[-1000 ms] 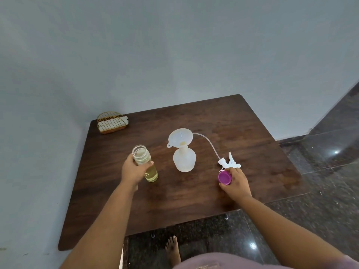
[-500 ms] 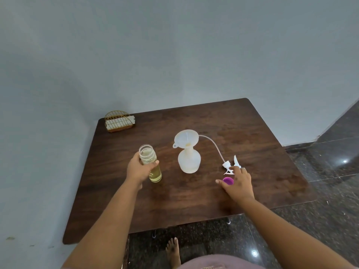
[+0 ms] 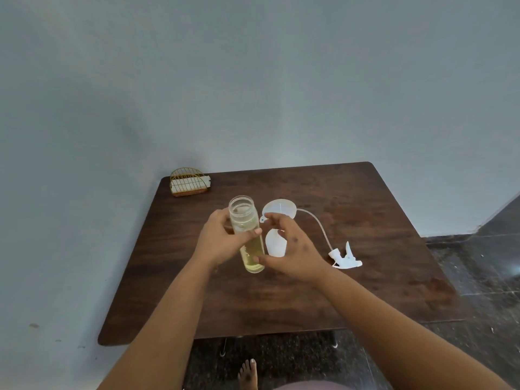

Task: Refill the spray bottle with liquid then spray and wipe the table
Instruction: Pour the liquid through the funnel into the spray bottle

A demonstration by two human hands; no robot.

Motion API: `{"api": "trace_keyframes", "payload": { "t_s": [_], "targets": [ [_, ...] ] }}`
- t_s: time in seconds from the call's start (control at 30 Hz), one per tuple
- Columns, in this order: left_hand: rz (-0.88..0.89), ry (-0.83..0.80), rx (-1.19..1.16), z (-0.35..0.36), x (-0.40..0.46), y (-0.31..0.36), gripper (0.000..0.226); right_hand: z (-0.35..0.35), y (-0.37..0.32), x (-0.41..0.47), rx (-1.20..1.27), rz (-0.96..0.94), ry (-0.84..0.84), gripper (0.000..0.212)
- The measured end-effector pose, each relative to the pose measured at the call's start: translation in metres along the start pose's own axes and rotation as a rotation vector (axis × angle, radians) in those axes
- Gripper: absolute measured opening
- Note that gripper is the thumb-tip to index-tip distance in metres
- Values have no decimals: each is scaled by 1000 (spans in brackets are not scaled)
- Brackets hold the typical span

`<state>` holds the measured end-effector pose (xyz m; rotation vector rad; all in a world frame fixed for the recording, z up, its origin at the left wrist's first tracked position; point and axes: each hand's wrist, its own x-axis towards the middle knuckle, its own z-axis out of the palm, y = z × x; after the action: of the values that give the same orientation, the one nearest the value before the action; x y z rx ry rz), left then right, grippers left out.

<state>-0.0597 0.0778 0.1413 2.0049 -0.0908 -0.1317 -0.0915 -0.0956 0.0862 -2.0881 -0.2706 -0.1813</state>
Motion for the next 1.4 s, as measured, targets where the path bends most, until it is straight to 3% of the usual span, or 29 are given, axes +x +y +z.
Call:
{"api": "trace_keyframes", "payload": {
  "t_s": [0.13, 0.33, 0.43, 0.53, 0.63, 0.83, 0.97, 1.03, 1.23, 1.4],
  "targets": [
    [56, -30, -39, 15, -16, 16, 40, -1, -11, 0, 99, 61, -44, 81],
    [104, -73, -37, 46, -18, 11, 47, -16, -9, -5, 16, 64, 71, 64],
    [53, -158, -109, 57, -15, 11, 63, -26, -6, -6, -54, 57, 119, 55],
    [-42, -353, -294, 57, -11, 12, 76, -38, -4, -7, -84, 52, 114, 59],
    [-89, -458, -362, 46, -1, 13, 60, -54, 4, -6, -66, 119, 148, 58],
    [-335, -51, -161, 38, 35, -17, 19, -78, 21, 1, -111, 232, 143, 49],
    [-442, -93, -131, 51, 35, -29, 30, -87, 26, 2, -116, 257, 128, 39],
    [-499, -220, -70, 39, 85, -56, 32, -57, 50, 47, -130, 328, 141, 40],
    [-437, -332, -88, 46, 91, -39, 33, -67, 51, 55, -182, 307, 125, 42],
    [-420, -385, -147, 41, 101, -40, 20, -65, 57, 63, -278, 294, 136, 41]
  ]
}}
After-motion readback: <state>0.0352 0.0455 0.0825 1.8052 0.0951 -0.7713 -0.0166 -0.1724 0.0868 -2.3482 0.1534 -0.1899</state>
